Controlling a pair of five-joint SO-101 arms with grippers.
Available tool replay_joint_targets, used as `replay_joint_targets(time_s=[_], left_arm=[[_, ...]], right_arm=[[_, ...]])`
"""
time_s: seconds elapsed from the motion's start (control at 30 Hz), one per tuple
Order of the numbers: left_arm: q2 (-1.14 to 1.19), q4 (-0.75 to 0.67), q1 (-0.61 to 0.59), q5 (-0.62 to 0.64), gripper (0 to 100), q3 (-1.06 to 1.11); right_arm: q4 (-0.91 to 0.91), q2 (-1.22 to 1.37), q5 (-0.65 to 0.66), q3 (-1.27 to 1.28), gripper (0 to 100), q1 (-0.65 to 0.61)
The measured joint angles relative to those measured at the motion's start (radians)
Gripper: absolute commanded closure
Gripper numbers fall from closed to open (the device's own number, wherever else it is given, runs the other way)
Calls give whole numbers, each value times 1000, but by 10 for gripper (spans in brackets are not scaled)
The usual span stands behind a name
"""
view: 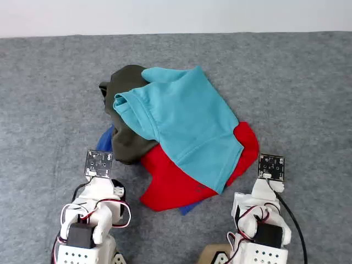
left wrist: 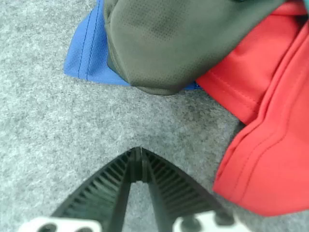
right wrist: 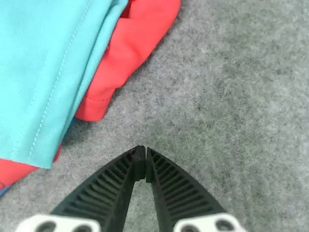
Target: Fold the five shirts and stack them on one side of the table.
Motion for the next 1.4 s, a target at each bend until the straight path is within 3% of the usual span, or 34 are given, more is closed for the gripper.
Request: replay_joint_targets(time_s=[1.2, 1.4], left_arm=[[0, -5, 20, 2, 992, 0], [0, -187, 29, -52, 991, -2]], right_arm=[[0, 0, 0, 0, 988, 0], [0, 0, 0, 0, 988, 0]])
